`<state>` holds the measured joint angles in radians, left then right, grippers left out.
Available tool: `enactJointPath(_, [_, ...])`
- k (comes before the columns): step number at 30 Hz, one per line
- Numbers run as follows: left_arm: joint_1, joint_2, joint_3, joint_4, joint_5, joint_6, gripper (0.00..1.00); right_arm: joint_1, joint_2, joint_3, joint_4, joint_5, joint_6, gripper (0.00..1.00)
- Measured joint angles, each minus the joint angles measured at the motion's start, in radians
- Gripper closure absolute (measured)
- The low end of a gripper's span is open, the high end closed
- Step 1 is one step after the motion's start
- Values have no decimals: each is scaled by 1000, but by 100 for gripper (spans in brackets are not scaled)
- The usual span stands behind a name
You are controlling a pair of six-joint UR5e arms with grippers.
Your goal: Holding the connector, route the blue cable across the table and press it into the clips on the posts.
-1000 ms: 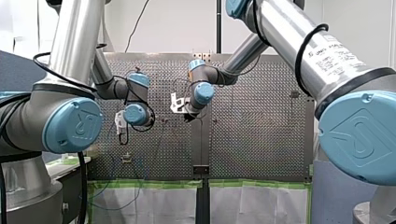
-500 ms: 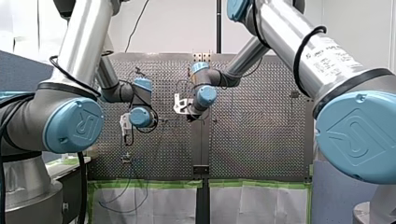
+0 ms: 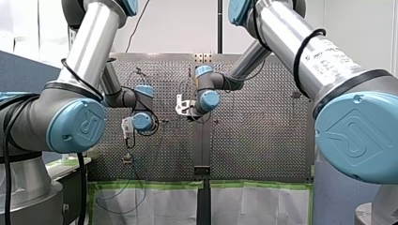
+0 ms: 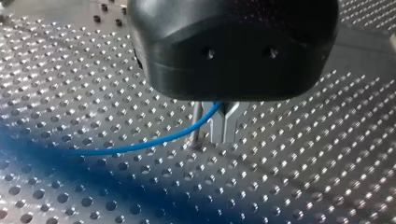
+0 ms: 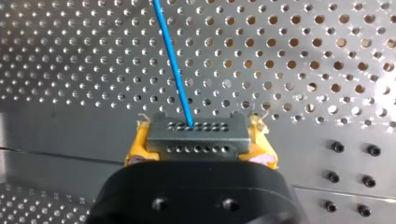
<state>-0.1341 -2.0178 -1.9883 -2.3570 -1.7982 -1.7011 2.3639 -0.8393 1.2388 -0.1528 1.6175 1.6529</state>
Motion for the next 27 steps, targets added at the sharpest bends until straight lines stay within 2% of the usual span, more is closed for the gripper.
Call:
enactJointPath(6, [28,-5,38,-21,22,9,100,-12,1,0,-7,-7,4,100])
enactJointPath(11, [55,-7,48,-32,63,17,100,-21,2,-1,-9,-7,4,100])
enactJointPath(20, [65,-19,60,-34,134,12,100,-34,3,-1,-17,-8,4,100])
enactJointPath(27, [66,-65,93,-38,149,11,100,-44,4,-2,-17,-4,4,100])
